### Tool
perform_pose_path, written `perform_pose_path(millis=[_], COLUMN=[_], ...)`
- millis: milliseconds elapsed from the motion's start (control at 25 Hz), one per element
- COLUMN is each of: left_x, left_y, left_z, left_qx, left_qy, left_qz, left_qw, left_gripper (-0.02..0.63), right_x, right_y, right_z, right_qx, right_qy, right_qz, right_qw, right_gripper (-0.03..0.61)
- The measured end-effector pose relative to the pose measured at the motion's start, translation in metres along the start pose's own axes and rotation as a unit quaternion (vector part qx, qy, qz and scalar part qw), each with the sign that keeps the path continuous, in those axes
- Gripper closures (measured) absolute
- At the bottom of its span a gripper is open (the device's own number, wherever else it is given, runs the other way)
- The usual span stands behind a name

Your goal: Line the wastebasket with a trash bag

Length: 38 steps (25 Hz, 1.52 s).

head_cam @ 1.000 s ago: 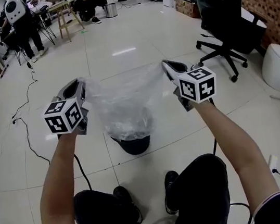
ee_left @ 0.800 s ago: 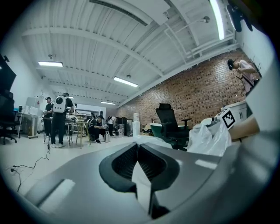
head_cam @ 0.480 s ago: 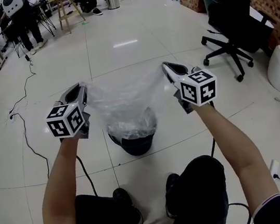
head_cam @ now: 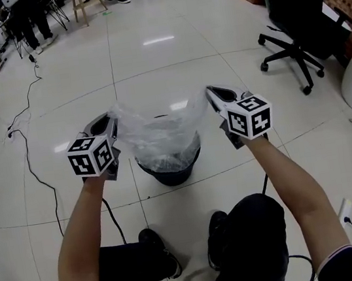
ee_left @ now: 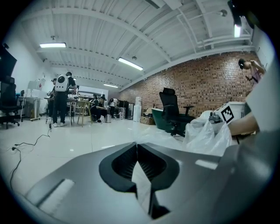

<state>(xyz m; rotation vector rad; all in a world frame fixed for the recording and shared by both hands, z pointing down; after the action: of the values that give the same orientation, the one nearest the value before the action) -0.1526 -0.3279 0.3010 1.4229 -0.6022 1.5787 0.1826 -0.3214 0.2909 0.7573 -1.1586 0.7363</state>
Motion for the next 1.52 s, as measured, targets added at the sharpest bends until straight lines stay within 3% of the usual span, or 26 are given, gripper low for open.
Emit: perform_pose_path(millis=[400,840,1520], left_x=[0.057,0.095,0.145], left_y=[0.020,0.042,0.076], left_z=[0.013,0.036,0.057], left_qx=[-0.012,-0.014,-0.038], left_qy=[0.064,0.122,0.218], left_qz=[-0.005,-0.001,0.002], left_qw=[0.9978,0.9924,0.9752], left_gripper=[0.603,0.603,0.603], right_x=[0.057,0.110,0.174], right_y=[0.001,-0.006,-0.011], right_z=[0.018,0.040,0.062], right_qx=[-0.007,-0.012,-0.020], right_qy=[0.039,0.081,0.136], right_qz=[0.017,0.034,0.050], right_qw=[0.999,0.996,0.989], right_gripper=[0.577,0.577,0.577])
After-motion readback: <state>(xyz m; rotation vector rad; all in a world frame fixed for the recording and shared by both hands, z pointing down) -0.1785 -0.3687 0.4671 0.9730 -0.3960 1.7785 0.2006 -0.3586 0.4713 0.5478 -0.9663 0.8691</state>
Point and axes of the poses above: the fingertips, and each gripper's own axes: z forward along the fingers, y to its left, x out of its underside, the point moved 7 cm from there along -z, backward along the fingers, and after that the axes turned 9 degrees about -z, right-handed, at the moved point
